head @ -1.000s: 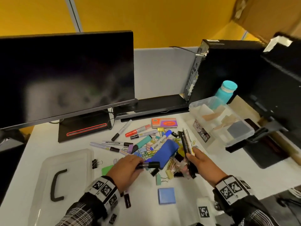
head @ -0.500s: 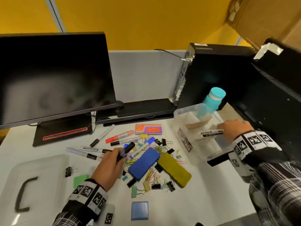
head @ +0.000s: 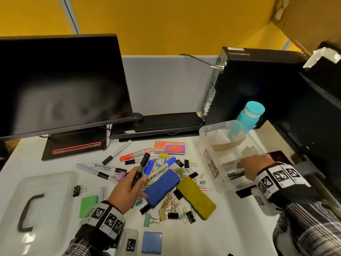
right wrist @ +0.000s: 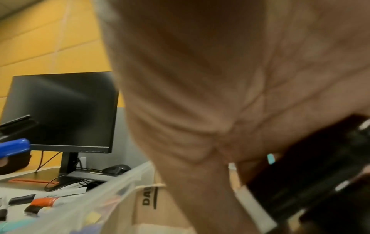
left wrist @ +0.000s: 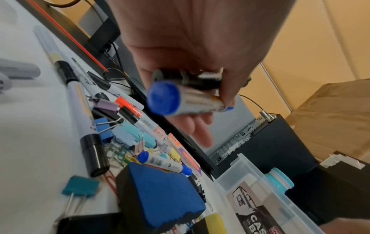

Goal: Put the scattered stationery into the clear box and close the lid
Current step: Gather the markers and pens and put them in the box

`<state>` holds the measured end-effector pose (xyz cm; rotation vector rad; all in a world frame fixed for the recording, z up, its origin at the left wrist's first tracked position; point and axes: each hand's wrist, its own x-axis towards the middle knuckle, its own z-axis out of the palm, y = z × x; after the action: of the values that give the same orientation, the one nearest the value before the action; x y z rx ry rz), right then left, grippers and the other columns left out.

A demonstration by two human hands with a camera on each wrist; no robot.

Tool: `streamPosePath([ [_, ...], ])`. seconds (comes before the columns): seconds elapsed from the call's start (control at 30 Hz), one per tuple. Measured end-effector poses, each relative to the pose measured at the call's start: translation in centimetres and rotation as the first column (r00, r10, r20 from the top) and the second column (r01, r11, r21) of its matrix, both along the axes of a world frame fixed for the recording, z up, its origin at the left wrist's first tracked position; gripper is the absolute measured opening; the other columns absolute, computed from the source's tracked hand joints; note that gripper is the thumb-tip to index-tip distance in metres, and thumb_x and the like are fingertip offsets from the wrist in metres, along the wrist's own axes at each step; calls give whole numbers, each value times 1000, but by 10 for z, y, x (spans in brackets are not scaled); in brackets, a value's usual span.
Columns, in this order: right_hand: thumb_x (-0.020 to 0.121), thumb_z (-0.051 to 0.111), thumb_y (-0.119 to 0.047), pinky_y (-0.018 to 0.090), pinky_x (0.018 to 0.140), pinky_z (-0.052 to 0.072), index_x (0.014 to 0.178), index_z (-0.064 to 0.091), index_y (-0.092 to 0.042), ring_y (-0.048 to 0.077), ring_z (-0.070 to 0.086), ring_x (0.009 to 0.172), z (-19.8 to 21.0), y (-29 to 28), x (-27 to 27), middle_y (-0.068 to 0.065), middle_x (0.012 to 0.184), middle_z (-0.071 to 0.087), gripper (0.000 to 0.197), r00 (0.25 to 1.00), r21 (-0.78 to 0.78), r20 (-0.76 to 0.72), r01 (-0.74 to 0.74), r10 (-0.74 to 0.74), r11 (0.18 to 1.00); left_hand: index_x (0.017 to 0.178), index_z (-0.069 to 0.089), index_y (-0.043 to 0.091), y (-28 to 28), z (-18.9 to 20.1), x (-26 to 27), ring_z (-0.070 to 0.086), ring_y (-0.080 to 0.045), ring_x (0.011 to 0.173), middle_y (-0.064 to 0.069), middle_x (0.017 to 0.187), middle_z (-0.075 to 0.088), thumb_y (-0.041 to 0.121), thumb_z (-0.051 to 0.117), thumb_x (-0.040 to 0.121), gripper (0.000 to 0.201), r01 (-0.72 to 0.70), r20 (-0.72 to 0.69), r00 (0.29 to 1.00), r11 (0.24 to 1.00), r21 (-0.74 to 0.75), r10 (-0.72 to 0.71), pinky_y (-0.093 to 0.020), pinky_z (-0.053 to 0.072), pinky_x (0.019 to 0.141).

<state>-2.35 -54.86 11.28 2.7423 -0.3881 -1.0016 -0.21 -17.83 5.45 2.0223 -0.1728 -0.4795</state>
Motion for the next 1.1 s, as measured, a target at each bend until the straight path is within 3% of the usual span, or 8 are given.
streamPosePath([
  [0.1,86,55,-23,32,101,42,121,56,-41,16,54,115,-12,-10,-1,-11,127,58,40,995,123,97,20,-32,992,99,56,21,0,1,-3,61,-16,56,-2,68,61,24,49,96,9,-6,-6,1000,999,-38,5,-21,48,47],
  [0.2,90,53,-21,33,99,45,114,62,-35,14,57,109,-15,-25,-14,-8,121,62,29,943,292,308,36,-129,956,97,58,19,2,-2,-6,55,-15,54,-1,64,60,24,50,95,10,9,-44,999,999,-43,-11,-29,50,53],
  [0.3,91,51,-19,34,93,45,106,64,-26,17,56,105,-22,-37,-36,-3,116,60,21,668,511,631,23,-393,859,102,56,27,0,-3,-8,56,-9,60,-1,74,61,26,50,95,10,66,-28,997,998,-10,-67,-25,49,56],
  [0.4,91,49,-17,42,104,36,125,54,-13,28,42,125,-47,-38,-55,9,136,46,35,418,489,759,139,-499,861,109,43,45,-22,13,-9,58,-3,85,8,99,61,17,48,96,32,184,5,983,982,30,-184,-15,45,70],
  [0.53,96,43,-21,44,117,18,146,28,-13,28,21,142,-82,-27,-67,9,155,23,53,361,605,682,210,-636,768,126,35,41,-85,44,-14,56,-10,90,6,106,53,19,47,91,42,403,105,901,903,148,-420,-19,45,72],
  [0.7,98,36,-20,45,118,14,148,22,-16,26,14,144,-92,-20,-67,6,157,18,52,279,646,691,177,-667,743,136,41,24,-191,57,-15,51,-24,102,-8,113,54,15,43,93,44,458,299,735,771,442,-608,-36,46,86],
  [0.9,100,31,-25,38,118,9,149,20,-14,20,7,147,-91,-18,-69,5,158,16,51,272,638,703,167,-657,752,122,53,6,-283,34,1,58,-35,103,-17,110,61,12,52,88,34,535,96,644,536,653,-759,-40,48,83],
  [1.1,93,22,-35,38,118,8,149,20,-14,20,6,147,-95,-18,-69,5,158,16,61,261,615,730,152,-632,773,127,47,-6,-304,31,4,50,-35,119,-25,129,53,5,46,94,35,707,15,501,419,569,-865,-36,35,100],
])
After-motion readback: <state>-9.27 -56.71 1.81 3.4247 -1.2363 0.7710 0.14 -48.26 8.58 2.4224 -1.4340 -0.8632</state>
